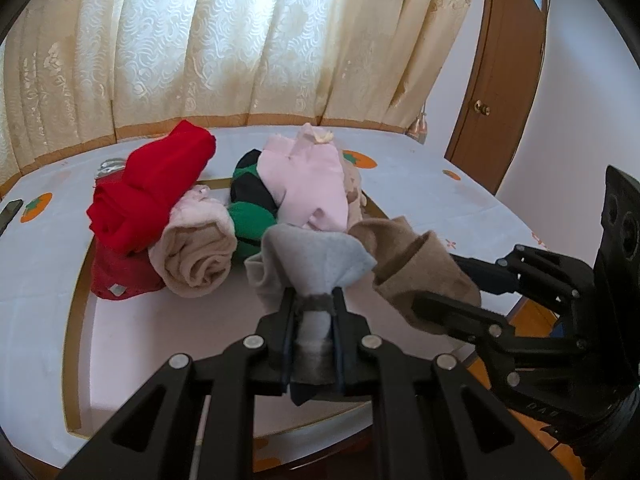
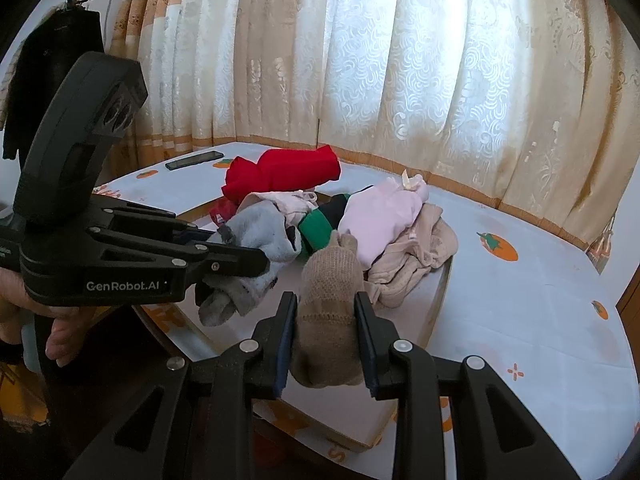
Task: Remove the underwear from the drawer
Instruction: 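Lower both socks into the tray and open both tools, then lower both open tools back into the drawer toward the red socks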
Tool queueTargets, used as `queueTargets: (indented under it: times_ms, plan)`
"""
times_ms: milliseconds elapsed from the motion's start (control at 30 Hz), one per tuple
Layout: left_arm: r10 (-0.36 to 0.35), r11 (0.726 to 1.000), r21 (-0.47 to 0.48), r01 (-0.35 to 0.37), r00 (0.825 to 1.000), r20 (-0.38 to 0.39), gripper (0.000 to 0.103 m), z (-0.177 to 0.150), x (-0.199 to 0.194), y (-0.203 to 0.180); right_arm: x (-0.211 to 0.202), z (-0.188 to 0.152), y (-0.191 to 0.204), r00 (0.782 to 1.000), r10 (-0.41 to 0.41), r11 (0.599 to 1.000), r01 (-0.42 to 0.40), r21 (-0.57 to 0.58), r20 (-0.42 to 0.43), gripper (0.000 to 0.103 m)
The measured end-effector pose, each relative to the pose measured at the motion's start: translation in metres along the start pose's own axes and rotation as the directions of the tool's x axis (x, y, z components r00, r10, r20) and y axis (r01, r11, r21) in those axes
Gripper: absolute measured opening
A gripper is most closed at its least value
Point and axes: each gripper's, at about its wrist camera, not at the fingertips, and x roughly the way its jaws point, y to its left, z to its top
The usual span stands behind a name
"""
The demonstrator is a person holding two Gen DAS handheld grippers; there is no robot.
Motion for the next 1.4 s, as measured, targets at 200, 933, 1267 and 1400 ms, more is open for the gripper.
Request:
queueTargets:
  times_ms: [200,933,1267,1400]
  plan:
    - [0.01,1.0,0.003,-0.01,0.999,-0.041,0.013,0.001,0.009,-0.001,0.01,0.002,-0.006,0.999,0.007,1.0,-0.007,0.022,-0.037,0.031]
    - [0.009,1.0,-0.006,-0.009,0.992,-0.129,0.022,-0.006,0.033,0.0,0.041,-0.005,-0.01,0.988,0.018,0.999,-0.011,0.043,-0.154,0.032]
    - [0.028,1.0,0.016,-0.026,0.996,-0.087,0.046,-0.011,0.024,-0.006,0.036,-0.01,-0.011,0.992,0.011,0.999,-0.004,0.054,-0.126,0.045]
    - [0.033,0.999,0.029,-0.031,0.998,-0.055,0.052,-0.015,0.013,-0.006,0.029,-0.013,-0.01,0.994,-0.007,0.999,0.013,0.047,-0.113,0.047]
